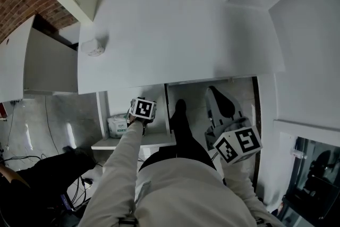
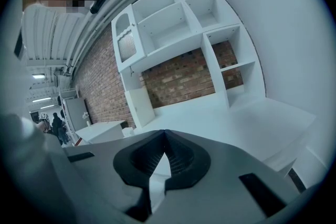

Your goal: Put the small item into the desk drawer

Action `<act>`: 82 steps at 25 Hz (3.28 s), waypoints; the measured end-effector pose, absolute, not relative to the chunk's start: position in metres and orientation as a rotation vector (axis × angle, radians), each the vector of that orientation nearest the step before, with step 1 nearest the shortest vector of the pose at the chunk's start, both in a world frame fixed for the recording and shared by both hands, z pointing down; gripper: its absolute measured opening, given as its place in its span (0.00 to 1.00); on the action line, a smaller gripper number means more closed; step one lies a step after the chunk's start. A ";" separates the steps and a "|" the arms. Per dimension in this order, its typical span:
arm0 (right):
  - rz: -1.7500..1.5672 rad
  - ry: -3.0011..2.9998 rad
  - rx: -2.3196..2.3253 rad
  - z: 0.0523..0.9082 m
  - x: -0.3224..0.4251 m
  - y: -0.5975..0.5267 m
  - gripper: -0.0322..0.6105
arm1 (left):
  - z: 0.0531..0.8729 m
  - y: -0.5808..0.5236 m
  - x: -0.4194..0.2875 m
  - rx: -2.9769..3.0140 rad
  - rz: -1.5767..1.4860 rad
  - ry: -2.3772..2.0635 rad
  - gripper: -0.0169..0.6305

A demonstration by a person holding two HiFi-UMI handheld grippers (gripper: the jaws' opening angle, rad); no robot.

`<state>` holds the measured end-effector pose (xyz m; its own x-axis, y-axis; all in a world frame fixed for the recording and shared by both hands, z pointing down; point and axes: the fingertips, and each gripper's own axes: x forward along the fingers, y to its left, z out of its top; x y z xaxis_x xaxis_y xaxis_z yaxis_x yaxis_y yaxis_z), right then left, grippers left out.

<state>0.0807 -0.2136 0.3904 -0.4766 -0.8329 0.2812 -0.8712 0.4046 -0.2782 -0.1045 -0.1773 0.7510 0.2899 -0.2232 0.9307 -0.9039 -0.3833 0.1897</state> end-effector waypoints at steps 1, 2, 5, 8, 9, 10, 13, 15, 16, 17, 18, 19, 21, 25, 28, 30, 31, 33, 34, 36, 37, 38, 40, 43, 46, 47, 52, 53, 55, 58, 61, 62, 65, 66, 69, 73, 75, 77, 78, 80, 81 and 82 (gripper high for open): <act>0.596 -2.555 1.551 0.390 0.080 -0.213 0.09 | 0.739 -0.180 -0.104 1.809 1.105 -1.028 0.37; 0.596 -2.560 1.550 0.389 0.079 -0.213 0.09 | 0.727 -0.183 -0.104 1.825 1.087 -1.037 0.37; 0.593 -2.572 1.549 0.387 0.076 -0.210 0.09 | 0.702 -0.189 -0.104 1.882 1.030 -1.069 0.37; 0.588 -2.583 1.552 0.386 0.074 -0.205 0.09 | 0.678 -0.194 -0.103 1.942 0.964 -1.100 0.37; 0.581 -2.590 1.550 0.384 0.073 -0.204 0.09 | 0.670 -0.195 -0.102 1.962 0.936 -1.105 0.37; 0.575 -2.597 1.547 0.383 0.071 -0.203 0.09 | 0.662 -0.197 -0.100 1.981 0.910 -1.112 0.37; 0.566 -2.614 1.546 0.379 0.067 -0.199 0.09 | 0.636 -0.203 -0.104 2.016 0.853 -1.166 0.36; 0.559 -2.624 1.542 0.374 0.063 -0.197 0.09 | 0.619 -0.204 -0.103 2.048 0.822 -1.187 0.35; 0.557 -2.626 1.543 0.372 0.062 -0.195 0.09 | 0.611 -0.204 -0.103 2.066 0.813 -1.196 0.34; 0.553 -2.631 1.541 0.371 0.060 -0.193 0.09 | 0.603 -0.203 -0.103 2.082 0.803 -1.205 0.34; 0.547 -2.638 1.537 0.369 0.058 -0.192 0.09 | 0.596 -0.202 -0.103 2.096 0.786 -1.215 0.34; 0.542 -2.644 1.532 0.367 0.056 -0.190 0.09 | 0.589 -0.201 -0.102 2.110 0.761 -1.226 0.33; 0.537 -2.653 1.526 0.365 0.053 -0.187 0.09 | 0.577 -0.199 -0.100 2.141 0.705 -1.245 0.30; 0.546 -2.656 1.531 0.364 0.047 -0.182 0.09 | 0.548 -0.198 -0.104 2.189 0.628 -1.298 0.26; 0.541 -2.664 1.522 0.362 0.043 -0.176 0.09 | 0.524 -0.198 -0.111 2.203 0.551 -1.339 0.24; 0.540 -2.675 1.516 0.360 0.039 -0.173 0.09 | 0.507 -0.198 -0.117 2.208 0.497 -1.370 0.24; 0.537 -2.679 1.514 0.359 0.038 -0.172 0.09 | 0.499 -0.198 -0.119 2.214 0.474 -1.385 0.23; 0.530 -2.685 1.515 0.357 0.037 -0.170 0.09 | 0.485 -0.197 -0.122 2.231 0.435 -1.412 0.21; 0.528 -2.688 1.517 0.357 0.037 -0.169 0.09 | 0.479 -0.196 -0.124 2.241 0.420 -1.423 0.20; 0.515 -2.694 1.515 0.355 0.036 -0.165 0.09 | 0.467 -0.192 -0.126 2.260 0.398 -1.443 0.18; 0.507 -2.698 1.509 0.354 0.035 -0.164 0.09 | 0.462 -0.190 -0.127 2.268 0.389 -1.450 0.18; 0.500 -2.703 1.502 0.352 0.034 -0.162 0.09 | 0.457 -0.187 -0.129 2.275 0.380 -1.457 0.17; 0.490 -2.710 1.494 0.349 0.031 -0.159 0.09 | 0.446 -0.181 -0.131 2.287 0.366 -1.468 0.16; 0.485 -2.713 1.496 0.347 0.030 -0.155 0.09 | 0.433 -0.173 -0.136 2.304 0.355 -1.488 0.14; 0.486 -2.711 1.497 0.346 0.028 -0.151 0.09 | 0.423 -0.166 -0.142 2.315 0.331 -1.529 0.12; 0.484 -2.712 1.496 0.346 0.029 -0.150 0.09 | 0.420 -0.165 -0.144 2.317 0.318 -1.548 0.11; 0.463 -2.714 1.483 0.345 0.029 -0.146 0.09 | 0.413 -0.156 -0.154 2.296 0.262 -1.614 0.09; 0.459 -2.717 1.475 0.344 0.027 -0.145 0.09 | 0.411 -0.154 -0.157 2.291 0.252 -1.624 0.08; 0.449 -2.727 1.454 0.342 0.023 -0.143 0.09 | 0.406 -0.150 -0.161 2.284 0.228 -1.644 0.07; 0.434 -2.730 1.442 0.341 0.019 -0.141 0.09 | 0.398 -0.144 -0.167 2.279 0.193 -1.668 0.06; 0.433 -2.728 1.441 0.341 0.017 -0.139 0.09 | 0.391 -0.140 -0.171 2.285 0.171 -1.680 0.06; 0.433 -2.729 1.438 0.342 0.016 -0.138 0.09 | 0.389 -0.138 -0.171 2.287 0.165 -1.683 0.06; 0.436 -2.733 1.424 0.342 0.014 -0.135 0.09 | 0.384 -0.136 -0.173 2.290 0.138 -1.689 0.06; 0.432 -2.733 1.419 0.342 0.013 -0.135 0.09 | 0.382 -0.135 -0.174 2.288 0.128 -1.691 0.06; 0.396 -2.730 1.412 0.341 0.011 -0.133 0.09 | 0.377 -0.135 -0.176 2.290 0.110 -1.700 0.06; 0.349 -2.718 1.419 0.341 0.011 -0.133 0.09 | 0.374 -0.134 -0.179 2.289 0.092 -1.711 0.06; 0.349 -2.717 1.419 0.342 0.011 -0.133 0.09 | 0.374 -0.133 -0.181 2.286 0.086 -1.714 0.06; 0.345 -2.716 1.415 0.341 0.011 -0.133 0.09 | 0.374 -0.133 -0.182 2.286 0.085 -1.716 0.06; 0.340 -2.716 1.413 0.341 0.011 -0.133 0.09 | 0.373 -0.132 -0.182 2.286 0.084 -1.717 0.06; 0.332 -2.716 1.406 0.341 0.010 -0.132 0.09 | 0.373 -0.132 -0.182 2.286 0.082 -1.718 0.06; 0.330 -2.716 1.403 0.341 0.010 -0.132 0.09 | 0.372 -0.132 -0.182 2.287 0.081 -1.717 0.06; 0.329 -2.717 1.401 0.341 0.010 -0.132 0.09 | 0.372 -0.133 -0.181 2.287 0.080 -1.715 0.06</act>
<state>0.0096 -0.1318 0.3411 -0.5831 -0.7971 0.1567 -0.8115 0.5625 -0.1581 -0.1814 -0.1327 0.3723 0.2933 -0.9326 0.2105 -0.9481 -0.2554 0.1893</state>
